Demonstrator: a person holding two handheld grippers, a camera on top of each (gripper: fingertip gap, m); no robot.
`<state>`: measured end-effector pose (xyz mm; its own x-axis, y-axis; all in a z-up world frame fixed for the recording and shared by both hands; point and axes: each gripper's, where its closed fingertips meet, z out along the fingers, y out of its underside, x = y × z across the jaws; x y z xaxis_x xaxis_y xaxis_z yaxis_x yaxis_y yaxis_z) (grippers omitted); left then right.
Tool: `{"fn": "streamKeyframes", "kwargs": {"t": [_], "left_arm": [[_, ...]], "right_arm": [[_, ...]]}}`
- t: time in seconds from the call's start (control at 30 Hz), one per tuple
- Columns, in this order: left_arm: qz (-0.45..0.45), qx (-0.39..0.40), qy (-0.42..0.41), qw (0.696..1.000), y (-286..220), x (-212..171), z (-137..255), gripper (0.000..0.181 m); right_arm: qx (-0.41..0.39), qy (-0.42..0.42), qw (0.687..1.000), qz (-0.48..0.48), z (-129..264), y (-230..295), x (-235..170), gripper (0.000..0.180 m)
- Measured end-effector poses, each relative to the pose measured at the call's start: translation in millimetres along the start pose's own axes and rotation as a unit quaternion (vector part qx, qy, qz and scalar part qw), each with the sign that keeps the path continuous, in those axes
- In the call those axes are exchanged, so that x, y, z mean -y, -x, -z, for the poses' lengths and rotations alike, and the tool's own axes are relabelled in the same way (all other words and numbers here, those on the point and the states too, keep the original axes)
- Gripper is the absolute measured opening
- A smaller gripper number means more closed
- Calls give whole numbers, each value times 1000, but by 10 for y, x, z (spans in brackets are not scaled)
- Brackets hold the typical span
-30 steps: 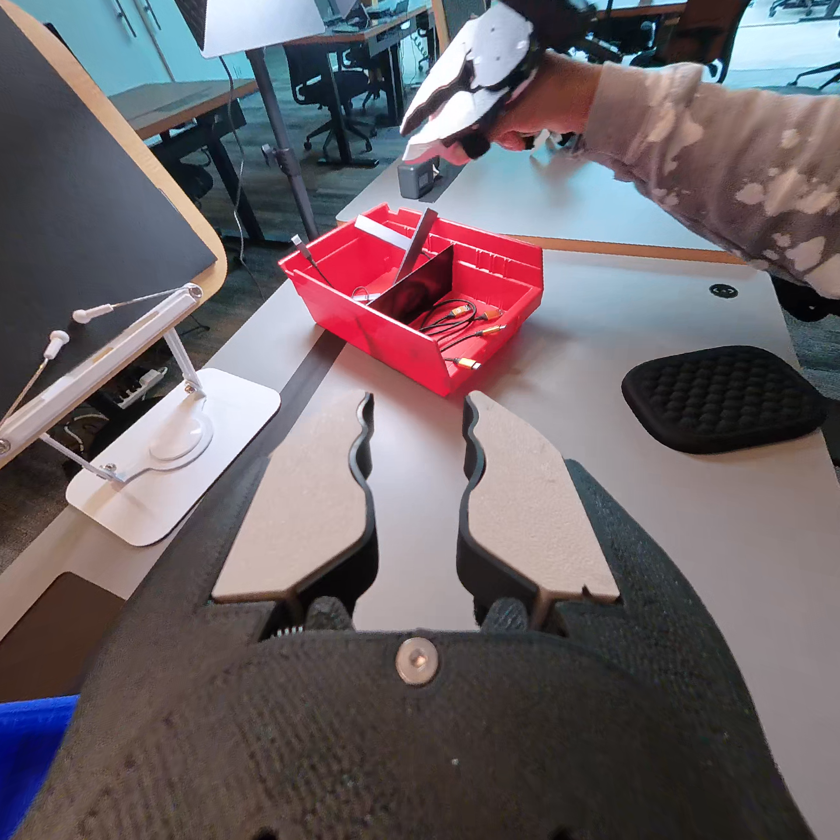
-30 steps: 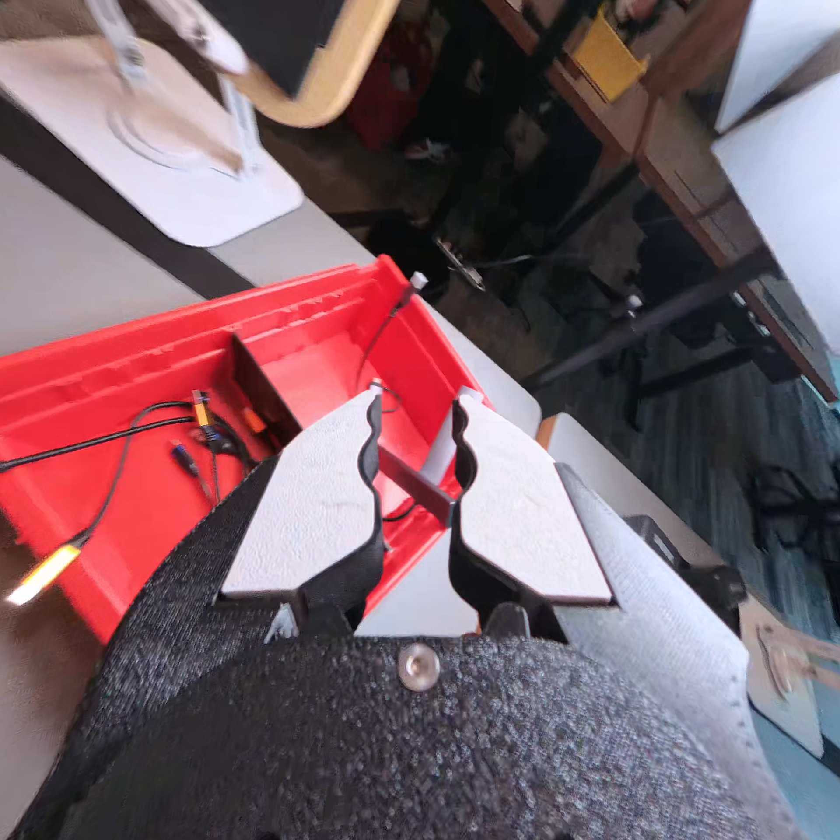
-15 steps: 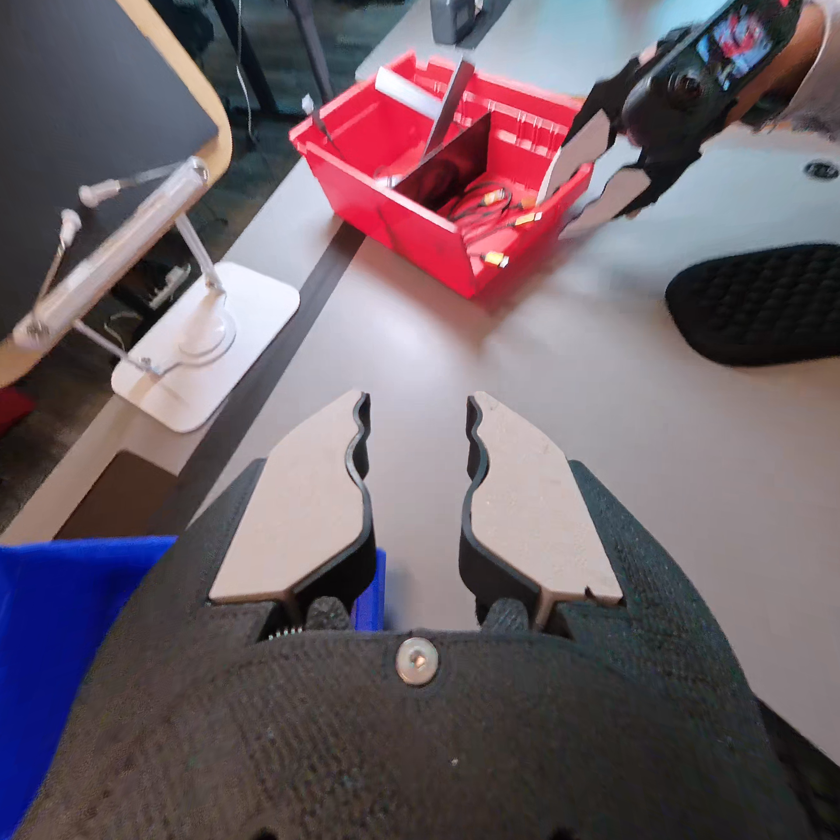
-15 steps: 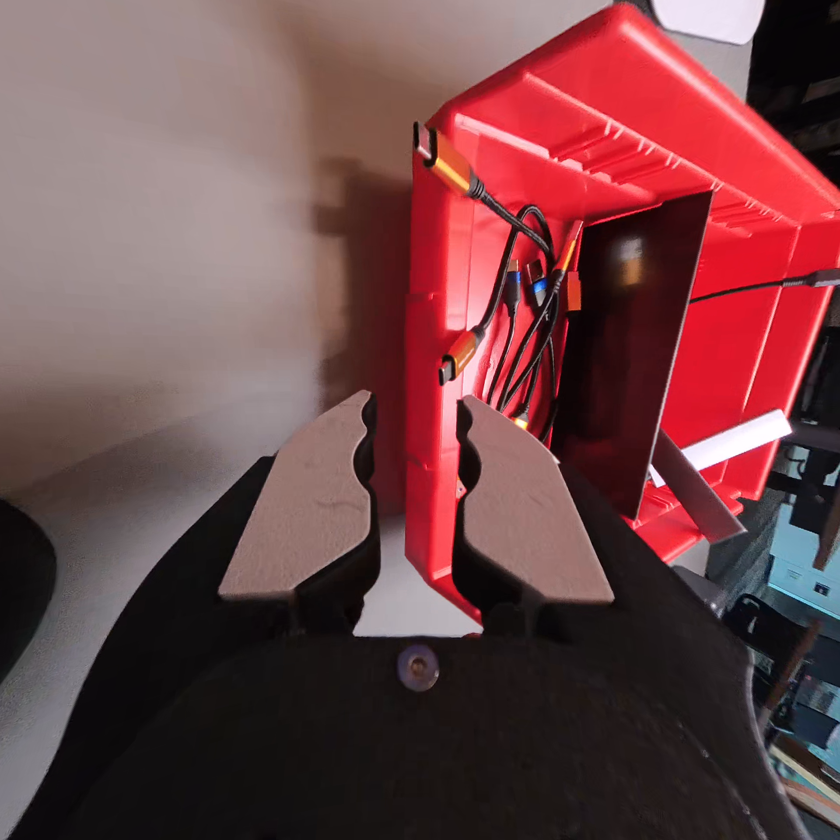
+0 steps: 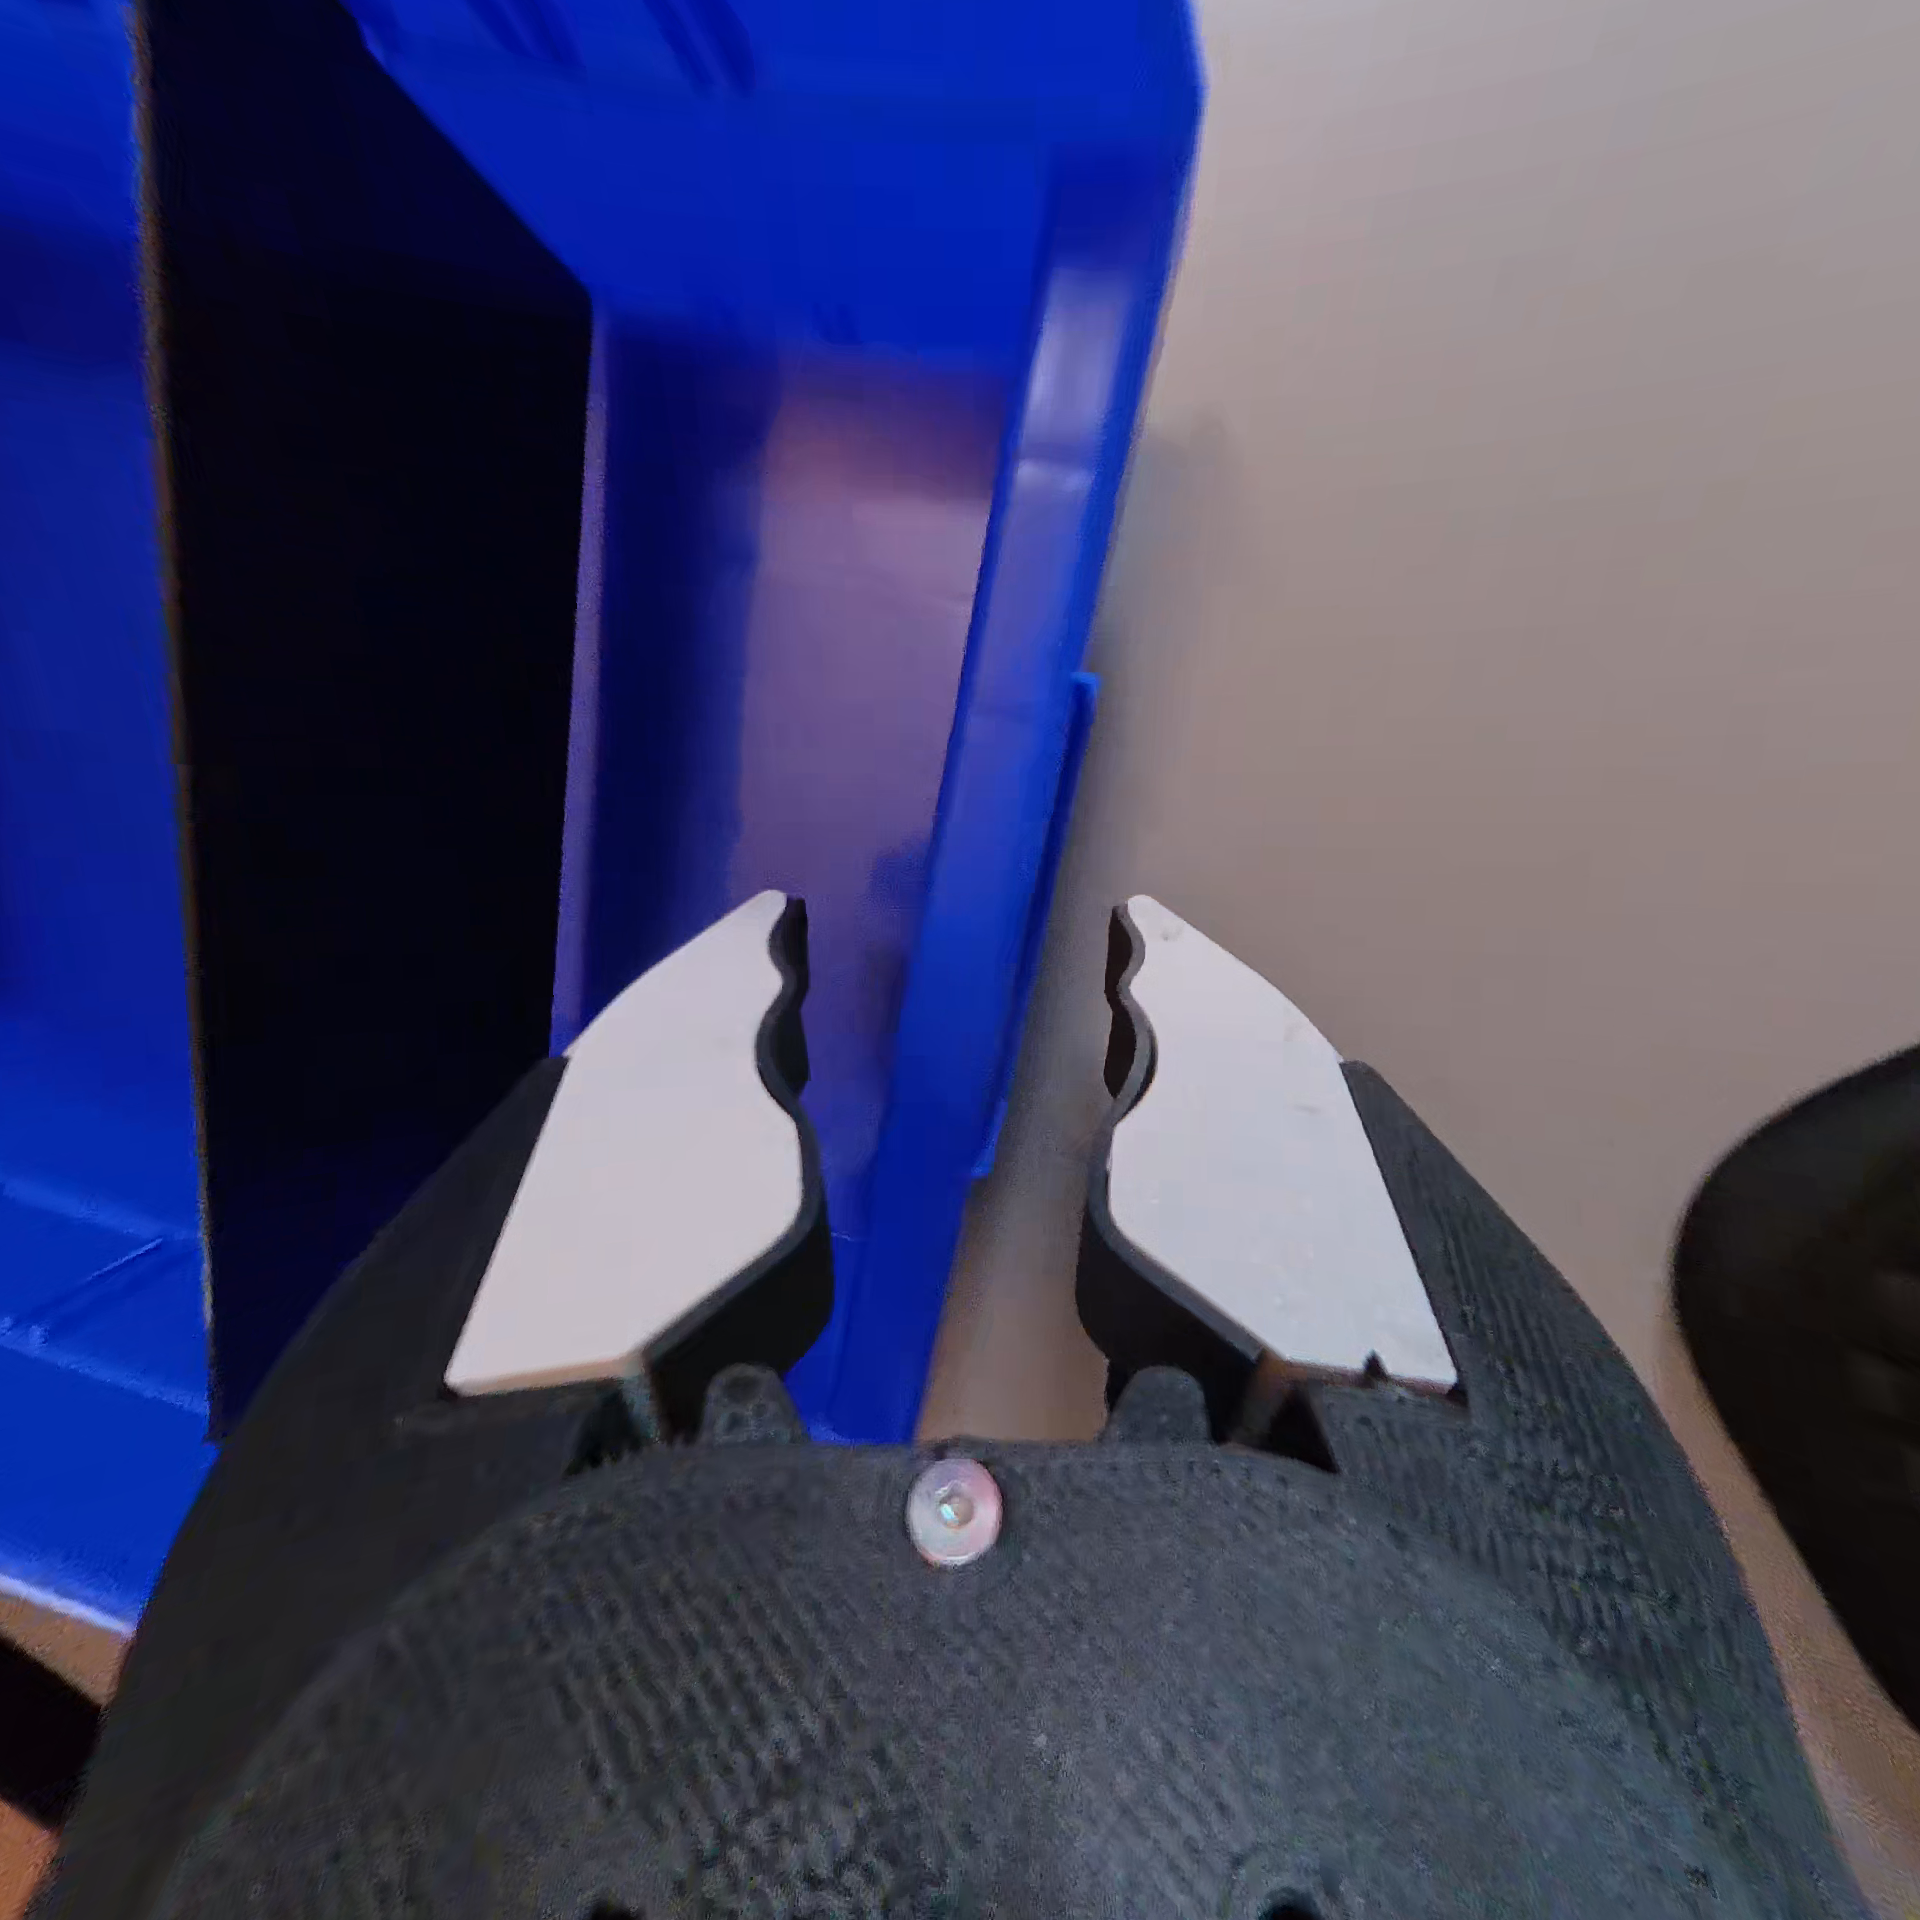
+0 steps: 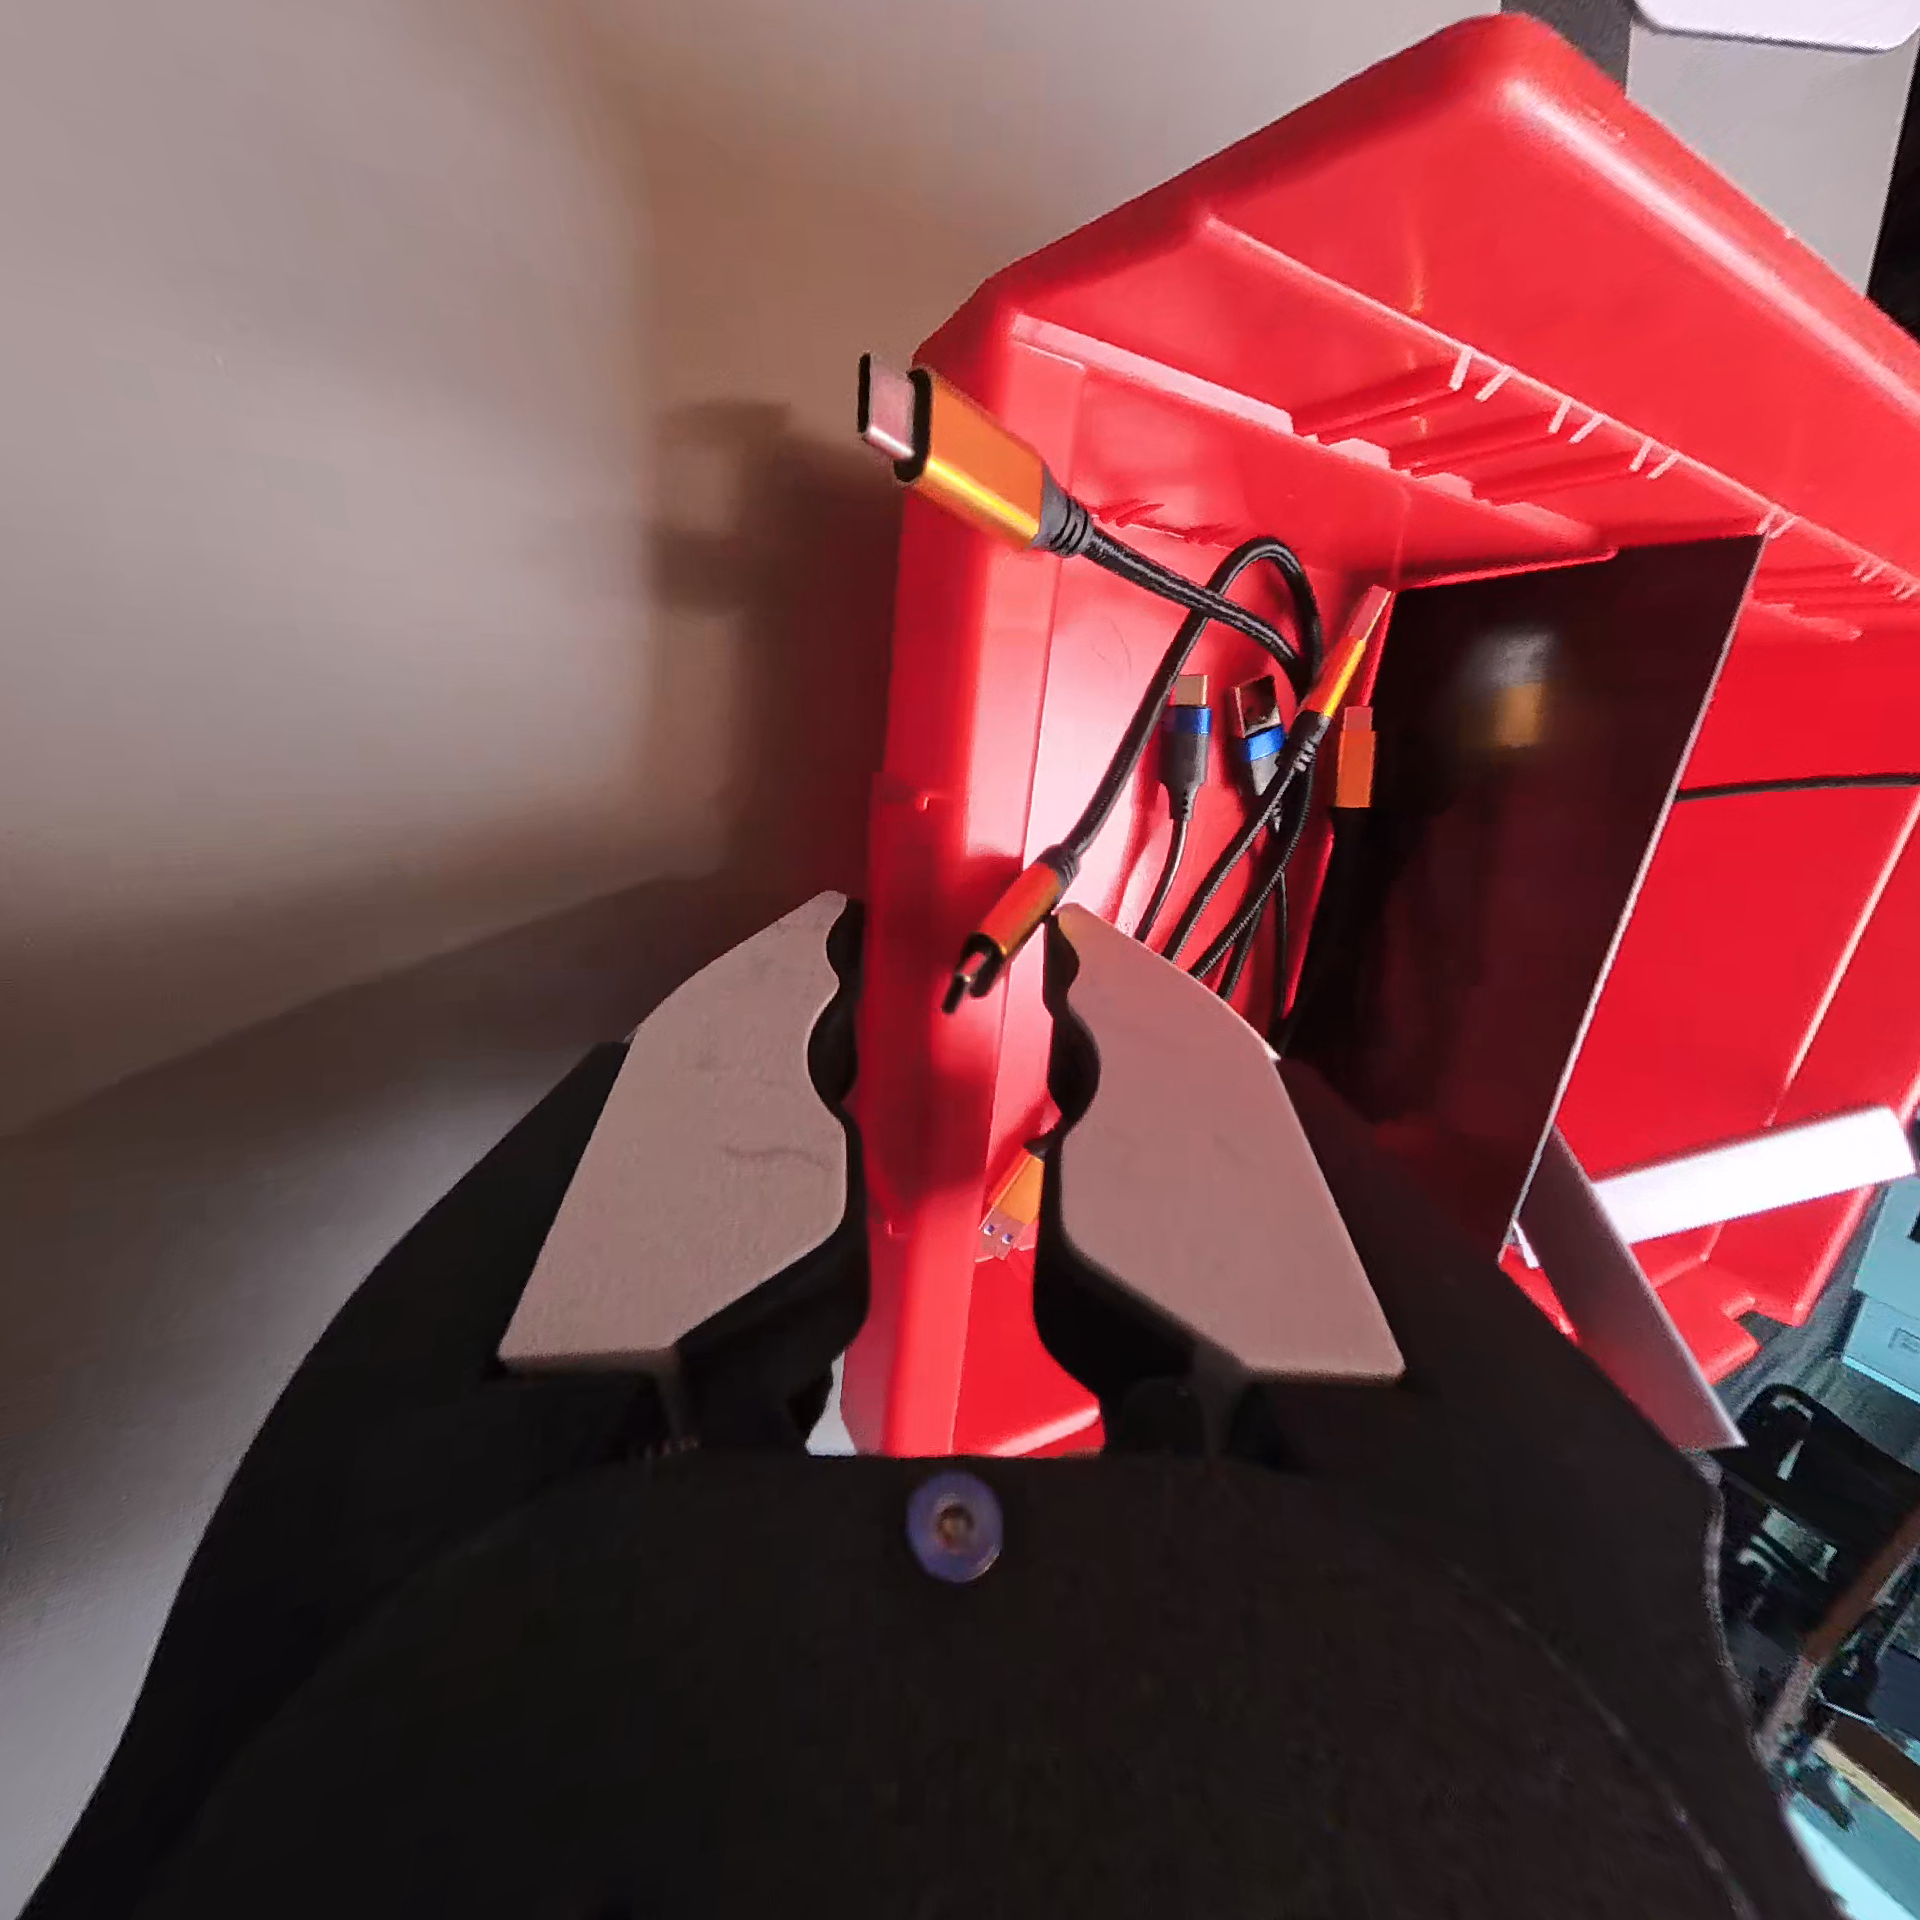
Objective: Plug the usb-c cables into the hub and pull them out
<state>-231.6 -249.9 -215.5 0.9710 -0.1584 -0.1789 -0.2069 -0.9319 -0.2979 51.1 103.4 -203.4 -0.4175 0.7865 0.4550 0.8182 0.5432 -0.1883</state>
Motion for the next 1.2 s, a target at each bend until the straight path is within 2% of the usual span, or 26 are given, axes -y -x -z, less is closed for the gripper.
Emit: {"fn": "streamKeyframes", "kwargs": {"t": [0.07, 0.2, 0.43, 0.67, 0.77, 0.9, 1.0, 1.1, 1.2], "left_arm": [[-16, 16, 29, 999, 42, -50, -106, 55], [-37, 16, 18, 999, -17, 99, -195, 30], [-87, 38, -8, 995, -224, 409, -249, 28], [-206, 1, -41, 978, -855, 932, -292, 28], [-257, -10, -58, 965, -1065, 1181, -328, 28], [-303, -2, -84, 949, -1199, 1500, -387, 29], [-326, 31, -115, 938, -1187, 1697, -401, 31], [-272, 20, -181, 945, -1237, 1831, -225, 36], [-167, -53, -296, 939, -1456, 1949, 156, 38]], "right_arm": [[10, -3, 1000, -13, -12, 4, -5, 33], [19, -17, 999, -20, -6, 45, -33, 27], [-8, -36, 999, 39, 177, 378, 13, 28], [-51, -79, 990, 105, 502, 992, 202, 29], [-73, -93, 988, 104, 621, 1186, 208, 29], [-68, -185, 980, 25, 936, 1359, 295, 25], [-82, -266, 958, -72, 1315, 1323, 277, 26], [-132, -322, 915, -202, 1641, 1138, -22, 25], [-195, -334, 854, -348, 1733, 940, -594, 29]]}}
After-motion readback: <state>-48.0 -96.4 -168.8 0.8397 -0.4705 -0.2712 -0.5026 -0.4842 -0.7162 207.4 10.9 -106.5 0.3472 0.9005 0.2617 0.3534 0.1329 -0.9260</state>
